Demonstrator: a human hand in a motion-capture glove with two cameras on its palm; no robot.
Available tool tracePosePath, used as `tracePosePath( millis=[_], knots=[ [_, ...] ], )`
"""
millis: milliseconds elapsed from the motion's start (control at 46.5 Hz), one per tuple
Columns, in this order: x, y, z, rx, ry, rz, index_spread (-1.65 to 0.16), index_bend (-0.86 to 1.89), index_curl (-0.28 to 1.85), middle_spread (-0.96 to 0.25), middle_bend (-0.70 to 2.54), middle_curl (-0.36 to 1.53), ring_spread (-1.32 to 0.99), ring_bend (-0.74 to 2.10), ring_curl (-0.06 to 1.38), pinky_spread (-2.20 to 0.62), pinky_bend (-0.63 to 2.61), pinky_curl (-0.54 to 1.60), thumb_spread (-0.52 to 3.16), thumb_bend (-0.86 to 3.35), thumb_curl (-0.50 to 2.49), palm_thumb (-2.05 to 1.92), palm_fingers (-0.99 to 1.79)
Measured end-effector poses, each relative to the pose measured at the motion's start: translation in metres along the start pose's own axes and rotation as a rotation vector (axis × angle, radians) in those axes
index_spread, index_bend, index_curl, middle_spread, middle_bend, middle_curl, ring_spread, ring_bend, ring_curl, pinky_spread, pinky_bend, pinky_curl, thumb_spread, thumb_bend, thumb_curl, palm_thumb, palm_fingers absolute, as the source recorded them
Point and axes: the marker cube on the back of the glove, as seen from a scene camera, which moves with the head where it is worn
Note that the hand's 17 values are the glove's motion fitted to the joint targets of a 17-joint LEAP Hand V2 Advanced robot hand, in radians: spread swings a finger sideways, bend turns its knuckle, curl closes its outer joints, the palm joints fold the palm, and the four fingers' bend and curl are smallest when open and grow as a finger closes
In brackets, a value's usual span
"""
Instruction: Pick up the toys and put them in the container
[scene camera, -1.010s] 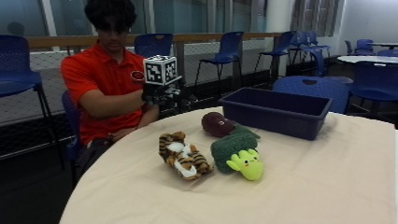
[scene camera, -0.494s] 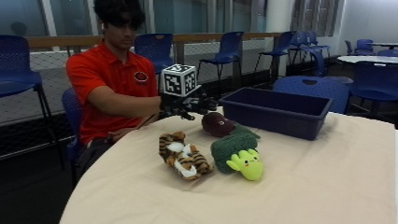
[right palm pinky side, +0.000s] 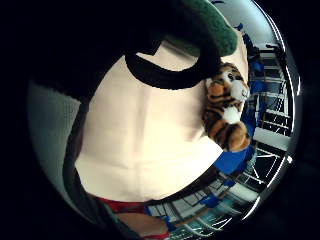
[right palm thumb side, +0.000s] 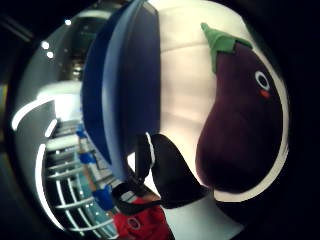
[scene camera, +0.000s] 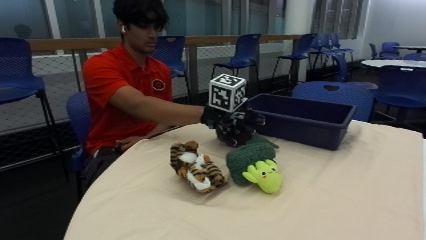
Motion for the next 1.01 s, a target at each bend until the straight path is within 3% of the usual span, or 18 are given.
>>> tracePosePath(
  millis=[215, 322, 344, 365, 408, 451, 537, 559, 645, 816, 1010],
  knots=[
    [-0.009, -0.010, 0.034, -0.163, -0.004, 0.026, -0.31, 0.10, 0.19, -0.06, 0.06, 0.15, 0.00, 0.16, 0.14, 0.07, 1.19, 0.44, 1.12, -0.04, 0.18, -0.04, -0.27],
    [-0.013, -0.007, 0.037, -0.157, 0.037, 0.035, -0.34, 0.16, 0.20, -0.04, 0.03, 0.12, -0.01, 0.41, 0.20, 0.00, 1.14, 0.43, 1.17, 0.00, 0.21, 0.03, -0.12],
    [-0.014, -0.007, 0.037, -0.150, 0.038, 0.034, -0.33, 0.14, 0.20, -0.05, 0.05, 0.12, 0.00, 0.35, 0.19, 0.02, 1.18, 0.44, 1.16, -0.02, 0.21, 0.01, -0.19],
    [-0.014, -0.006, 0.037, -0.141, 0.039, 0.033, -0.35, 0.21, 0.22, -0.04, 0.01, 0.10, -0.04, 0.50, 0.24, -0.05, 1.12, 0.42, 1.19, 0.01, 0.22, 0.06, -0.05],
    [-0.016, -0.006, 0.037, -0.115, 0.040, 0.032, -0.36, 0.23, 0.23, -0.04, 0.01, 0.09, -0.05, 0.55, 0.25, -0.07, 1.11, 0.42, 1.21, 0.02, 0.23, 0.07, -0.04],
    [-0.018, -0.006, 0.035, -0.080, 0.034, 0.033, -0.37, 0.34, 0.26, -0.05, -0.02, 0.05, -0.13, 0.69, 0.28, -0.20, 1.18, 0.41, 1.27, 0.07, 0.26, 0.16, 0.27],
    [-0.016, -0.007, 0.027, -0.019, 0.003, 0.011, -0.37, 0.38, 0.28, -0.10, 0.09, 0.04, -0.24, 0.89, 0.33, -0.32, 1.19, 0.39, 1.32, 0.18, 0.33, 0.36, 0.56],
    [-0.014, -0.007, 0.024, -0.006, -0.010, 0.007, -0.37, 0.38, 0.28, -0.09, 0.04, 0.03, -0.25, 0.86, 0.32, -0.33, 1.20, 0.38, 1.33, 0.17, 0.33, 0.35, 0.46],
    [-0.006, -0.004, 0.005, 0.068, -0.060, 0.024, -0.38, 0.46, 0.34, -0.17, 0.25, 0.09, -0.35, 0.94, 0.37, -0.38, 1.09, 0.37, 1.22, 0.25, 0.43, 0.56, 0.73],
    [0.002, 0.004, -0.063, 0.151, -0.079, 0.051, -0.38, 0.62, 0.44, -0.31, 0.34, 0.15, -0.46, 0.94, 0.41, -0.43, 0.96, 0.36, 1.02, 0.30, 0.55, 0.70, 0.89],
    [-0.064, -0.011, -0.131, 0.219, -0.054, -0.066, -0.37, 0.67, 0.53, -0.40, 0.36, 0.19, -0.52, 0.94, 0.43, -0.45, 0.91, 0.37, 0.86, 0.29, 0.65, 0.71, 0.89]
  ],
)
